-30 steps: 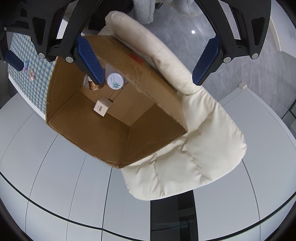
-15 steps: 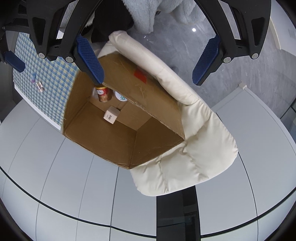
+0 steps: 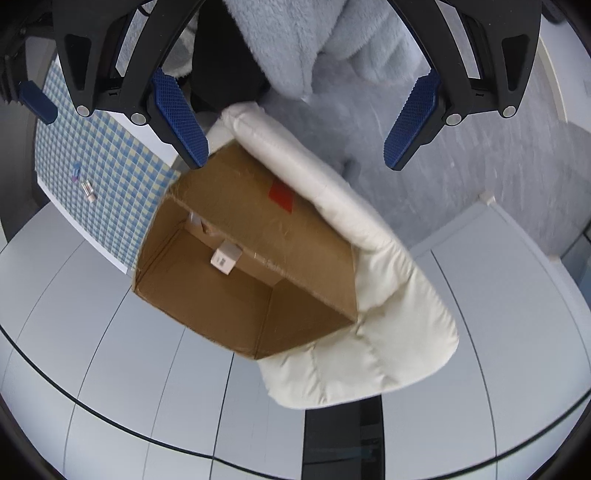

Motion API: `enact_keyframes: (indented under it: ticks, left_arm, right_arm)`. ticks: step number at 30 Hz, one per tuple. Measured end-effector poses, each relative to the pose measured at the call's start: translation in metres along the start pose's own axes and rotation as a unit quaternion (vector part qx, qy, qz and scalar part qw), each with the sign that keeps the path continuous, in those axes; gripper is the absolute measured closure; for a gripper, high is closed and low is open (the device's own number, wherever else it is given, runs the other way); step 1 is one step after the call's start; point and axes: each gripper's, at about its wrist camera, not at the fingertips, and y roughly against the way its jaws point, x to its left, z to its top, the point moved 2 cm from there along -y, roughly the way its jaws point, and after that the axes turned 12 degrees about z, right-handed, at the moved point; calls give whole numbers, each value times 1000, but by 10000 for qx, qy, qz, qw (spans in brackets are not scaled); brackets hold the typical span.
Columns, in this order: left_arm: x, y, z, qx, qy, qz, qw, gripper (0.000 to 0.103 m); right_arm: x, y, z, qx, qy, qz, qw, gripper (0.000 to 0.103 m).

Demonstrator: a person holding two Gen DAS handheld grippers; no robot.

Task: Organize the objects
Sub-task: 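Move both open tools over the checked table toward the pink items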

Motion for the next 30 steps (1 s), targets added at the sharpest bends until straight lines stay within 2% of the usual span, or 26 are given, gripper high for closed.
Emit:
enact_keyframes:
  ticks: [8, 14, 30]
  left_arm:
    - [-3, -2, -12, 129, -146, 56, 9998, 6]
    - [-11, 2, -12, 53, -310, 38, 9995, 6]
    - [-38, 2, -17, 122, -675, -70, 9976, 6]
  right_arm:
    - [10, 1, -31, 241, 147, 127, 9995, 5]
    - [14, 8, -30, 132, 256, 86, 9995, 5]
    - [-7, 9, -29, 115, -60, 54, 9999, 5]
